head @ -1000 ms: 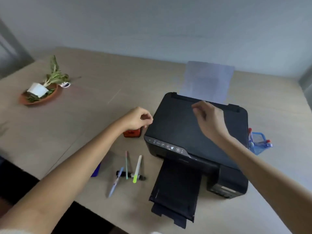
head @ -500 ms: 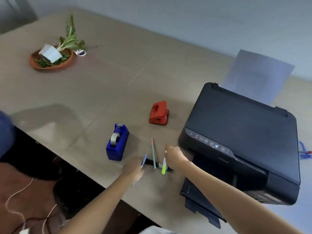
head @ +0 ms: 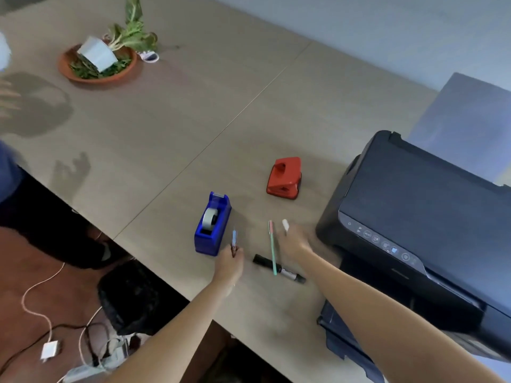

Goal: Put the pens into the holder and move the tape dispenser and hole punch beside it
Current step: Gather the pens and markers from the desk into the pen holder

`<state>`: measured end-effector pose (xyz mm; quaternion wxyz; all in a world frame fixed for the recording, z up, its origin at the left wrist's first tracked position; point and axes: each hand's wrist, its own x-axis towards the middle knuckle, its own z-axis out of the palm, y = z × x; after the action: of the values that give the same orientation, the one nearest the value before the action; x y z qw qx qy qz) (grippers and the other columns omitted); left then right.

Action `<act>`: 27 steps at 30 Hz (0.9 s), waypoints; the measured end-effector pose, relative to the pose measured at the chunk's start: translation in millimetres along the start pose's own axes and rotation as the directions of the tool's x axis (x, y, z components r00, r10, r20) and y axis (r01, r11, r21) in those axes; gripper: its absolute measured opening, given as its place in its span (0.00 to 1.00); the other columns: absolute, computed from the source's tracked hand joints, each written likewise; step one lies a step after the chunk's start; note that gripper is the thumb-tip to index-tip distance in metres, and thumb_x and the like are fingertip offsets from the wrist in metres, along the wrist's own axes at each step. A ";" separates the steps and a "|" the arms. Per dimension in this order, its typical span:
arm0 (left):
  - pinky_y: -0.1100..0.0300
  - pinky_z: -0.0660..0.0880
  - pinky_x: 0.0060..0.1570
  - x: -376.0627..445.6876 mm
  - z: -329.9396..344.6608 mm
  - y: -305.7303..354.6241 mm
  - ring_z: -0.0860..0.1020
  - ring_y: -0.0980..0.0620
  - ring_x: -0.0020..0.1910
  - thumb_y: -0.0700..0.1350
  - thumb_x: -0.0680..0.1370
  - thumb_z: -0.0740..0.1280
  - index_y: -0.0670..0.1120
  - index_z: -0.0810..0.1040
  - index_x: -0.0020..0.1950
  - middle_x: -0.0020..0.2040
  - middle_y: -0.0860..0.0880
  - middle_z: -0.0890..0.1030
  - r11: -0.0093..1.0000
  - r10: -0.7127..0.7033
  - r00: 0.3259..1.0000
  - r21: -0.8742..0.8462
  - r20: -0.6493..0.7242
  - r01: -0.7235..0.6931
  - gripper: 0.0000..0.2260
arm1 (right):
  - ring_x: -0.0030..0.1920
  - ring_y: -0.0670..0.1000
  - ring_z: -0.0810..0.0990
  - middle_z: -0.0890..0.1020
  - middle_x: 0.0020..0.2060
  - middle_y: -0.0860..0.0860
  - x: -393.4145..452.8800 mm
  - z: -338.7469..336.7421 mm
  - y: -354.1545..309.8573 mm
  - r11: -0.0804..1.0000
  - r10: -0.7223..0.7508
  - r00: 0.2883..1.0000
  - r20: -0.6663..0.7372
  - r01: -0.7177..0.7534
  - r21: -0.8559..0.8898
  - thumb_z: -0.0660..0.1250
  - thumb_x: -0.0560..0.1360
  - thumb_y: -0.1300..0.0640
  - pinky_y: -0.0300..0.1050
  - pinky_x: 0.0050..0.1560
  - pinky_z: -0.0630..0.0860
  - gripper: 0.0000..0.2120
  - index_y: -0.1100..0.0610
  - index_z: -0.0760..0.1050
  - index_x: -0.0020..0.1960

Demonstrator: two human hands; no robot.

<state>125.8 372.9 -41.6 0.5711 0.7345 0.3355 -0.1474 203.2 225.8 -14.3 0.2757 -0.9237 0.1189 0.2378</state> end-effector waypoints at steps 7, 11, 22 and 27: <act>0.63 0.68 0.34 -5.8 4.9 0.1 0.72 0.51 0.36 0.34 0.74 0.65 0.45 0.70 0.42 0.36 0.52 0.72 0.953 0.212 0.976 0.213 0.046 -0.217 0.07 | 0.56 0.62 0.79 0.79 0.57 0.62 -0.5 -11.1 -15.5 0.975 -0.019 0.992 0.125 0.046 -0.218 0.60 0.76 0.63 0.47 0.48 0.73 0.15 0.65 0.71 0.62; 0.61 0.70 0.46 -5.2 20.1 9.7 0.74 0.50 0.48 0.42 0.71 0.73 0.47 0.74 0.51 0.47 0.51 0.76 0.680 0.449 0.849 0.509 0.279 -0.527 0.12 | 0.38 0.57 0.76 0.80 0.50 0.63 -16.0 -47.1 -21.3 0.975 -0.176 0.983 0.044 0.180 -0.131 0.54 0.79 0.63 0.51 0.43 0.74 0.12 0.65 0.71 0.58; 0.54 0.71 0.45 -17.5 60.9 10.9 0.76 0.42 0.50 0.47 0.81 0.62 0.43 0.74 0.56 0.51 0.42 0.80 0.308 0.442 0.796 0.763 0.414 -0.568 0.09 | 0.37 0.53 0.76 0.82 0.36 0.50 -120.9 -209.3 4.5 0.789 -0.435 0.842 -0.319 0.527 0.315 0.56 0.80 0.54 0.48 0.42 0.73 0.12 0.62 0.69 0.44; 0.59 0.68 0.44 -55.2 50.6 61.5 0.77 0.43 0.43 0.40 0.82 0.59 0.47 0.73 0.40 0.40 0.46 0.78 0.778 0.454 0.840 0.329 0.295 -0.536 0.12 | 0.28 0.41 0.62 0.64 0.26 0.40 -143.5 -296.7 101.0 0.739 -0.254 0.864 -0.435 0.464 0.489 0.57 0.80 0.50 0.29 0.29 0.62 0.14 0.50 0.63 0.35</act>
<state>134.5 300.1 21.6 0.4585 0.8786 0.0333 -0.1292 155.5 -12.2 230.4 0.5593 -0.8270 0.0477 -0.0314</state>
